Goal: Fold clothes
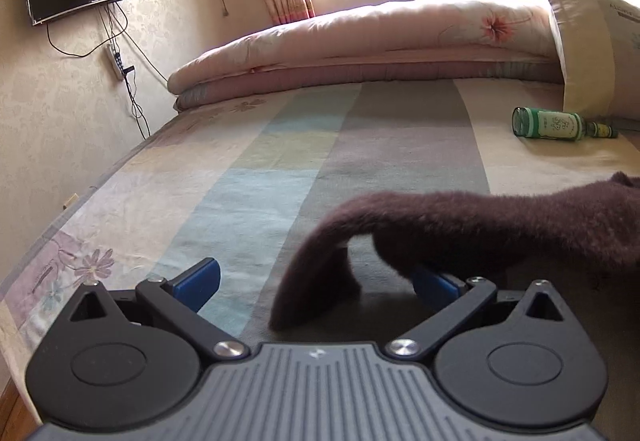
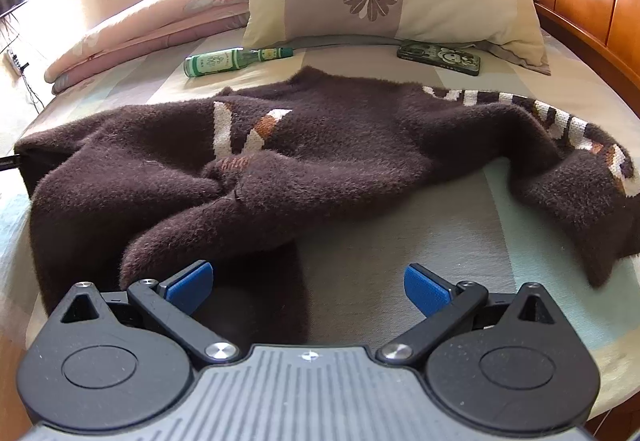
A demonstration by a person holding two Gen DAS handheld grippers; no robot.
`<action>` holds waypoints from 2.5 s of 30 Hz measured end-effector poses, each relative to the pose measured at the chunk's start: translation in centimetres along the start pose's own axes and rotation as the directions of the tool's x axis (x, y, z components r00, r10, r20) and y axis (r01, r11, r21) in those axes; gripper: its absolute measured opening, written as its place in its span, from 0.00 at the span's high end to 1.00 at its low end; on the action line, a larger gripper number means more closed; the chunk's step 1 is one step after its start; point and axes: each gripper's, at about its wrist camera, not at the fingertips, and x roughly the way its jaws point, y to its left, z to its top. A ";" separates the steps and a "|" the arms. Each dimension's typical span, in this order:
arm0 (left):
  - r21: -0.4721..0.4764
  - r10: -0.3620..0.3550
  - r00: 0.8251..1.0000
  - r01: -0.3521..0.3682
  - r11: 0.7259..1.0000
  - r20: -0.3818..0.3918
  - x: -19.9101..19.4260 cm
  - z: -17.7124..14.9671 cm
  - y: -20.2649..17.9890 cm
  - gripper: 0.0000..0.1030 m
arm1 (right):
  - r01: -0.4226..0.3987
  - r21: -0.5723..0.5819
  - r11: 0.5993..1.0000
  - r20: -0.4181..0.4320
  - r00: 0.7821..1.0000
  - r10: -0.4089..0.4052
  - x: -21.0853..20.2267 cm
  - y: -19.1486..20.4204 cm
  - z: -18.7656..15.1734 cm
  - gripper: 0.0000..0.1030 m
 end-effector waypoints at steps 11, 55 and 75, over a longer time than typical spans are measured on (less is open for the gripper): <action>-0.033 -0.131 0.990 0.133 0.991 0.045 -1.9 5.4 -1.4 0.01 | -0.011 0.008 1.000 -0.012 1.000 0.011 -0.4 0.8 -1.0 0.00; 0.227 -0.670 0.736 0.671 0.706 -0.092 -22.0 -6.4 -18.6 0.01 | -0.100 -0.136 0.986 -0.078 0.993 0.090 3.7 -0.7 -9.0 0.00; 0.142 -0.588 0.789 0.612 0.778 -0.179 -17.1 -7.9 -19.3 0.01 | -0.475 0.158 0.866 -0.080 0.868 0.491 5.9 -4.8 -5.8 0.00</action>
